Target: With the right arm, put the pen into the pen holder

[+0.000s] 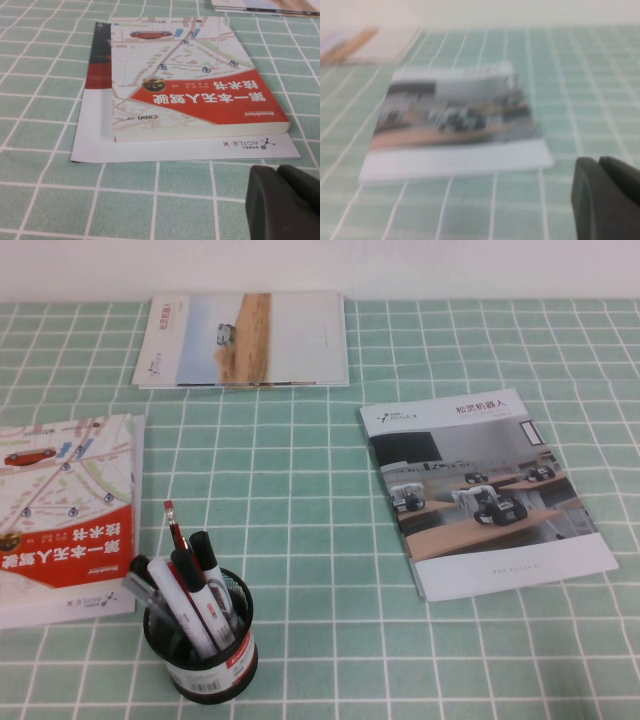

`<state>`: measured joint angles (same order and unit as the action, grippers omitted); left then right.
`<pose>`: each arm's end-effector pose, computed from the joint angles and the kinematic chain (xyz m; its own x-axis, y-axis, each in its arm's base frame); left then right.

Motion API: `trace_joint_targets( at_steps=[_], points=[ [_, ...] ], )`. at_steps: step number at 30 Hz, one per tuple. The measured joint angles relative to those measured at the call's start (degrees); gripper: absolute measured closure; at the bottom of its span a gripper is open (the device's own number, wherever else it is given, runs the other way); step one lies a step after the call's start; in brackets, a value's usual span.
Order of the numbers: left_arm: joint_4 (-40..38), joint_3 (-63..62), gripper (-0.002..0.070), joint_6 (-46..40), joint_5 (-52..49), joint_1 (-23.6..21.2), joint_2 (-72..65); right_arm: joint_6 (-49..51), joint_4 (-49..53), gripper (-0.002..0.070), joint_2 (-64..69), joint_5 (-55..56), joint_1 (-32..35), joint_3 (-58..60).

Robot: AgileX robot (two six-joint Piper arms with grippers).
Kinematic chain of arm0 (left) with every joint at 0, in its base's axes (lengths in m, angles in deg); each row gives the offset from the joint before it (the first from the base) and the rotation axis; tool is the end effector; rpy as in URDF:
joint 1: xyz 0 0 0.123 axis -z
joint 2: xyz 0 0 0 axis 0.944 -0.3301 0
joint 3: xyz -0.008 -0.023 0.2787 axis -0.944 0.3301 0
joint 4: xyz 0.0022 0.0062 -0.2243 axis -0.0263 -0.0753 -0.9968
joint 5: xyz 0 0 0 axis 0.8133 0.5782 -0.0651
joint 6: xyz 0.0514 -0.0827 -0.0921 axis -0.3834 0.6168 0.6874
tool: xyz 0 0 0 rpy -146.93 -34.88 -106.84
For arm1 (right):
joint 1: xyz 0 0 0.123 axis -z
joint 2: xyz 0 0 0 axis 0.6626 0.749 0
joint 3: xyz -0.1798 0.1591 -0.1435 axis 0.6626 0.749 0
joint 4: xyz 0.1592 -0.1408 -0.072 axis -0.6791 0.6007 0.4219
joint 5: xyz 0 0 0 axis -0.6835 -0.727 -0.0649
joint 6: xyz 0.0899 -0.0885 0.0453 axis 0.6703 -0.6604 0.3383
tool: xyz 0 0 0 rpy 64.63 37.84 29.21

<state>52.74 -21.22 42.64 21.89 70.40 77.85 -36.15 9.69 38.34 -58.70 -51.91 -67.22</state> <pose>0.0707 -0.0014 0.1596 -0.2993 -0.0248 -0.9538 0.0000 0.9997 -0.0260 0.0749 0.0107 0.1759 -0.1789 0.0343 -0.9833 -0.1466 0.9873 0.0611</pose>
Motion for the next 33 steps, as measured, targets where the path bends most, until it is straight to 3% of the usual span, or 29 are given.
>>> trace_joint_targets(
  at_steps=[2,6,33],
  points=[
    [0.0,0.0,0.0679,0.0,0.0,0.0,0.0,-8.5,-7.6,0.0695,0.0,-2.4,0.0,0.0],
    [0.0,0.0,0.0679,0.0,0.0,0.0,0.0,-13.7,-12.1,0.0695,0.0,-5.4,0.0,0.0],
    [0.0,0.0,0.0679,0.0,0.0,0.0,0.0,-14.9,-13.3,0.0695,0.0,-5.8,0.0,0.1]
  ],
)
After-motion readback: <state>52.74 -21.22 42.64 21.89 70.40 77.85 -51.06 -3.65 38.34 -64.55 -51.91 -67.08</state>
